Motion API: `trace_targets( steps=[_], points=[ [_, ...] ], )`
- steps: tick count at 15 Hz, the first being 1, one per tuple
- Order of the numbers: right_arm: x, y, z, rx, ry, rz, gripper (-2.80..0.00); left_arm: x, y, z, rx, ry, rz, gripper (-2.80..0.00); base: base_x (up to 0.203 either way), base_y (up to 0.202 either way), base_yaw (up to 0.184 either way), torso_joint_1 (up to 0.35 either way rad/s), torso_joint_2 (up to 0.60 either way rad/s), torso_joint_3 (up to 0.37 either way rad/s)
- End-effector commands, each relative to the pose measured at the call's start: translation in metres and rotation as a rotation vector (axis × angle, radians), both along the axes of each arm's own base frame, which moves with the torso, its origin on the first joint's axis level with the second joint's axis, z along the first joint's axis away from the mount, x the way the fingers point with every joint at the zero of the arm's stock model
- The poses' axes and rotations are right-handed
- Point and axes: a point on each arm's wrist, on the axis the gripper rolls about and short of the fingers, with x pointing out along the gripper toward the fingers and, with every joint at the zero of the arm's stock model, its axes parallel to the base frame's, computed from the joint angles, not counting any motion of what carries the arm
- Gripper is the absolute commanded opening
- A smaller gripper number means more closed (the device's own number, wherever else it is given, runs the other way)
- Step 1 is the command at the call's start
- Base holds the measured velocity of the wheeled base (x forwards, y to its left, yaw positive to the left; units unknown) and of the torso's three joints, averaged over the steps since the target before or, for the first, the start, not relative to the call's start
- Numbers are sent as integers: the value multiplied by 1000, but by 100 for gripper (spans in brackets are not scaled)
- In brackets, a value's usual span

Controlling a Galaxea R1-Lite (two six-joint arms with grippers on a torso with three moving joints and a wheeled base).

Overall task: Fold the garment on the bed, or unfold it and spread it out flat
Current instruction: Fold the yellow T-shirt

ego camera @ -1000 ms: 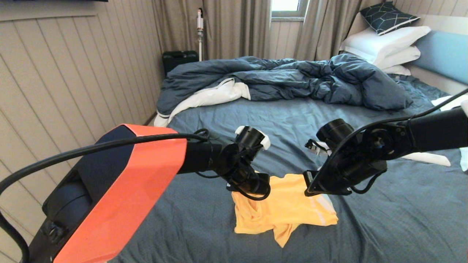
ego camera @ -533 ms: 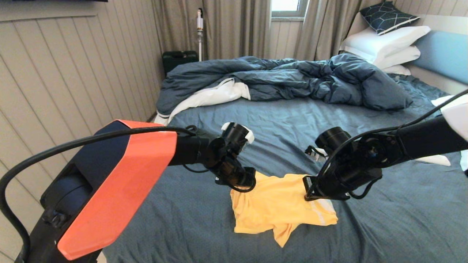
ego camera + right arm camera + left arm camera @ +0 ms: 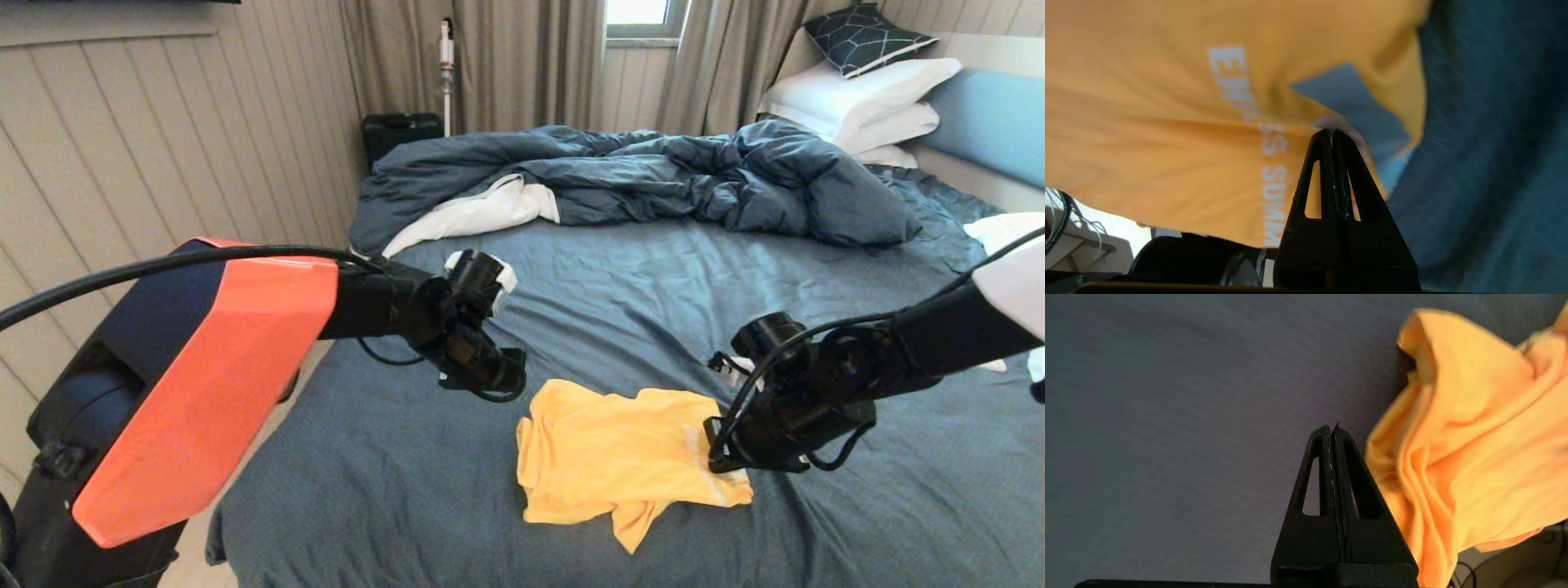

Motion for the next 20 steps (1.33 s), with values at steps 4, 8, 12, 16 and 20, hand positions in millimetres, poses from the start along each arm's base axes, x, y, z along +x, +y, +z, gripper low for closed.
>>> trace_targets(
  steps=[4,8,12,16,20],
  points=[
    [-14,-3,21,12,-53,-1,-280,-17,13,39,-40,-36,10,-280,0,0,0,0,0,0],
    [-34,-4,65,37,-186,-1,-280,-43,37,72,-76,-44,43,-280,0,0,0,0,0,0],
    [-98,-15,140,66,-459,-2,-280,-105,99,134,-149,-128,118,-280,0,0,0,0,0,0],
    [-191,-38,180,28,-633,-38,-280,-198,189,175,-160,-330,250,-280,0,0,0,0,0,0],
    [-266,-49,168,-28,-711,-84,-280,-298,246,170,-111,-524,386,-280,0,0,0,0,0,0]
  ],
)
